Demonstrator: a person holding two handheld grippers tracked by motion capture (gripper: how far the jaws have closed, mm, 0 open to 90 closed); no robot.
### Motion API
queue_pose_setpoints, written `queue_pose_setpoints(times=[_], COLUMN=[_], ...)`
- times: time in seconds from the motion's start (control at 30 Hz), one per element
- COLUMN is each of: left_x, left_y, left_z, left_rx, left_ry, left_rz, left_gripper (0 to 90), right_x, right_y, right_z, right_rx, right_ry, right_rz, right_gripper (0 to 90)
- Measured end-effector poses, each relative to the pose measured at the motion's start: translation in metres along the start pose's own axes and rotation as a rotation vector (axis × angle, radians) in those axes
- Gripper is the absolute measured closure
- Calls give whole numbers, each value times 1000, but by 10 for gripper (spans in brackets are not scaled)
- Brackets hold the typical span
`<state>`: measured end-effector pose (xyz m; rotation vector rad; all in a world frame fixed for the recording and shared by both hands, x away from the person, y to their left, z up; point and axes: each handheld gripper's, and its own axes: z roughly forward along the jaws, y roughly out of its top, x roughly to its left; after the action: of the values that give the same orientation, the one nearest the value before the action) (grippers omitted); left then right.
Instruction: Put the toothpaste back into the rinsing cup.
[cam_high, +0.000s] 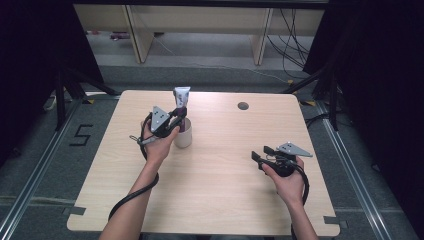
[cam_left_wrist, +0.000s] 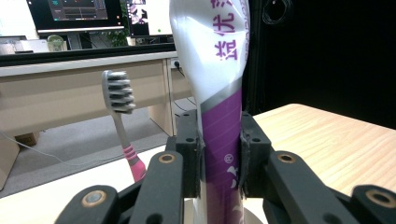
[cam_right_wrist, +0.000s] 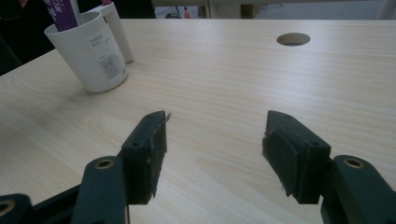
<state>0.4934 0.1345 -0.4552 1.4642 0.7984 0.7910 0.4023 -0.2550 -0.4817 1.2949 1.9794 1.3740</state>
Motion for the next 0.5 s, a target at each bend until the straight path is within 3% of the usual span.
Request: queue_pose_setpoints(times=[0.33, 0.5], left_x=[1, 0], left_y=[-1, -2], left_z=[1, 1], left_rx=[16, 27], left_ry=[-1, 1], left_rz=[9, 14], left_gripper=[740, 740], right_x=[0, 0], right_y=[0, -1], right_z=[-1, 1], right_rx=[-1, 6], right_ry=[17, -3], right_rz=[-8, -4], right_gripper=[400, 401])
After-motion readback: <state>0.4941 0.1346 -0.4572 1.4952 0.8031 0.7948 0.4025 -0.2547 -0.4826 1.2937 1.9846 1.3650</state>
